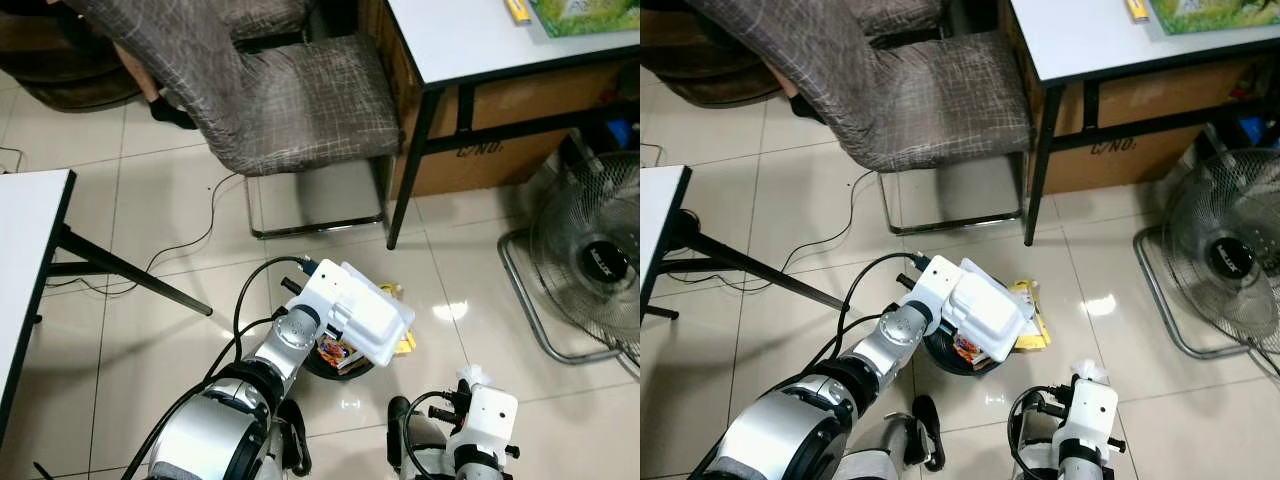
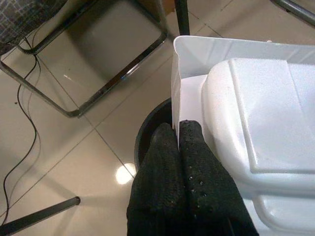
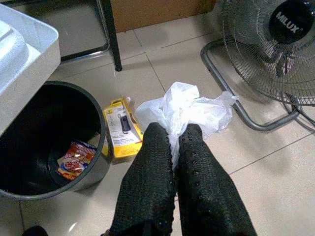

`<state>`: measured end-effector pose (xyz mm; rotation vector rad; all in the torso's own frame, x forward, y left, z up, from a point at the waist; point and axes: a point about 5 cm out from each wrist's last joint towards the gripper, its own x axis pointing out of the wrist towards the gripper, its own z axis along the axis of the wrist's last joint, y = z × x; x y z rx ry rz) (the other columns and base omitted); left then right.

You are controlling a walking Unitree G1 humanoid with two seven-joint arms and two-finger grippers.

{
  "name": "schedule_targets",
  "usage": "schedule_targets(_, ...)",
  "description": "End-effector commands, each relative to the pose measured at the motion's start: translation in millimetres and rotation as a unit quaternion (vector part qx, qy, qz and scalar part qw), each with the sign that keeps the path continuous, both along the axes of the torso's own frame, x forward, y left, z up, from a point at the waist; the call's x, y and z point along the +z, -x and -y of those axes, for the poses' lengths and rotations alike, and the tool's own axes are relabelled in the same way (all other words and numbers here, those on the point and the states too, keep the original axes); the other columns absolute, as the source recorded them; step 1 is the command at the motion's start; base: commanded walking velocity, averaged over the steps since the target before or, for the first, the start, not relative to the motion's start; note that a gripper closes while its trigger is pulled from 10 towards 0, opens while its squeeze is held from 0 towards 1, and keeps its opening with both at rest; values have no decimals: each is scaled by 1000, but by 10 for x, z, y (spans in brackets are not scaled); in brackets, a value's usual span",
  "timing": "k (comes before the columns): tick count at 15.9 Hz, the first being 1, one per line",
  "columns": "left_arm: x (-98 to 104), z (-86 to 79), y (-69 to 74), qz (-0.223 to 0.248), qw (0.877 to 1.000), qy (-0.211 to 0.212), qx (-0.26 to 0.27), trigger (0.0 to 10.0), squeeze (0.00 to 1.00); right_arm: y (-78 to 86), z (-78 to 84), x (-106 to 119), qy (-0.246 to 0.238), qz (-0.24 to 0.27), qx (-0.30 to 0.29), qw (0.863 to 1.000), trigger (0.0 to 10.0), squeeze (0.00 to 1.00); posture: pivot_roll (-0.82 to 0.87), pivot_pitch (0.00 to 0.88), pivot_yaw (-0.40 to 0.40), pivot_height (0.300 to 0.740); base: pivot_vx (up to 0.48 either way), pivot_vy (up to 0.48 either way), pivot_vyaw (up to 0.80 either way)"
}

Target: Picking trash to rubbish bin

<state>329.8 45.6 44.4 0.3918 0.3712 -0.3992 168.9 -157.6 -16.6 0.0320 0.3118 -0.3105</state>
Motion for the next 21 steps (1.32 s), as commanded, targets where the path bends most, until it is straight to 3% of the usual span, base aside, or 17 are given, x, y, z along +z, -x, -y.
schedule_targets(1, -65, 44, 57, -20, 1000, 4, 6, 10000, 0, 140, -245, -71, -49, -28, -20, 998, 10000, 0, -284, 335, 126, 740, 0, 0, 0)
schedule_targets(4, -37, 66, 39, -21, 1000, 10, 8, 10000, 0, 96, -247, -15, -50, -19, -18, 998, 10000, 0, -284, 336, 128, 740, 0, 0, 0)
schedule_targets(10, 114, -86, -123, -5, 997, 33, 74, 10000, 0, 55, -313, 103, -53, -5, -15, 998, 10000, 0, -303, 353, 126, 740, 0, 0, 0)
schedule_targets(17, 167, -144, -176, 0, 995, 41, 94, 10000, 0, 54, -324, 139, -53, -5, -12, 999, 10000, 0, -304, 355, 131, 740, 0, 0, 0)
schedule_targets(18, 169, -152, -179, 1, 994, 40, 97, 10000, 592, 54, -325, 142, -53, -5, -12, 999, 10000, 0, -304, 355, 131, 740, 0, 0, 0)
schedule_targets(19, 170, -155, -181, 1, 994, 40, 98, 10000, 878, 54, -325, 142, -53, -5, -12, 999, 10000, 0, -304, 355, 131, 740, 0, 0, 0)
schedule_targets(20, 171, -160, -182, 2, 994, 40, 99, 10000, 1000, 57, -327, 144, -53, -5, -12, 999, 10000, 0, -304, 356, 130, 740, 0, 0, 0)
schedule_targets(21, 171, -164, -183, 2, 994, 39, 99, 10000, 1000, 60, -328, 145, -53, -6, -11, 999, 10000, 0, -303, 355, 131, 740, 0, 0, 0)
